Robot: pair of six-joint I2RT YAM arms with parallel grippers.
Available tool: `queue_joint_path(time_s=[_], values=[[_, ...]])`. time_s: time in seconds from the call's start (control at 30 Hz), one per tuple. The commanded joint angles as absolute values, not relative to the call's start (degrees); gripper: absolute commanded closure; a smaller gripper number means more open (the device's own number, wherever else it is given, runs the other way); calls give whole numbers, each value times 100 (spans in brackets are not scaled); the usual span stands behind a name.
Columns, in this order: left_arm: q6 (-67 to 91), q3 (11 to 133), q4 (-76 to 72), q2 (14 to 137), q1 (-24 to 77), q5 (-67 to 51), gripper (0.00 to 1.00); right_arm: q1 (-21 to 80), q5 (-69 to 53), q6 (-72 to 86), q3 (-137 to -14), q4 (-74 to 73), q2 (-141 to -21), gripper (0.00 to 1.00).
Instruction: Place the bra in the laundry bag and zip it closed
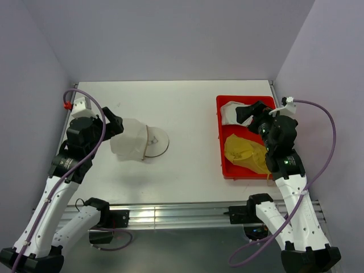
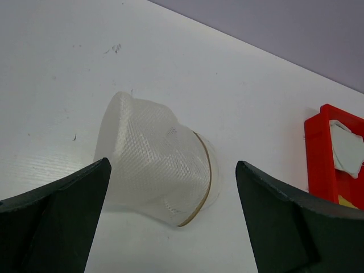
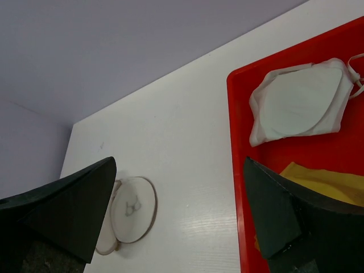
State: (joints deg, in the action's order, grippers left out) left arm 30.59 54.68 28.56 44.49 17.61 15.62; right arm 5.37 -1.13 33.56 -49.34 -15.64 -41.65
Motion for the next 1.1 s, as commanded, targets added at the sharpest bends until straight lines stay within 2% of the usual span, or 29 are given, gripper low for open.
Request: queue_joint_path(time_s=[0.0, 0.43, 0.73, 0.87, 1.07], values=[[2900, 5607, 2725, 4430, 1731, 1389, 1, 519, 17, 3296, -5132, -1607, -4166, 0], [2804, 5212, 2777, 4025, 1731, 967, 1, 492, 1432, 3304, -5581, -2794, -4903, 0], [2804, 4939, 2795, 3867, 1731, 791, 1, -132, 950, 3718, -5055, -2787, -5511, 1], [2795, 4887, 2804, 3823, 1731, 730, 1, -132, 888, 3700, -4510, -2619, -5572, 5], [2751, 4860, 2786, 3876, 1731, 703, 1, -132, 1938, 3708, -4482, -2970, -5695, 9]])
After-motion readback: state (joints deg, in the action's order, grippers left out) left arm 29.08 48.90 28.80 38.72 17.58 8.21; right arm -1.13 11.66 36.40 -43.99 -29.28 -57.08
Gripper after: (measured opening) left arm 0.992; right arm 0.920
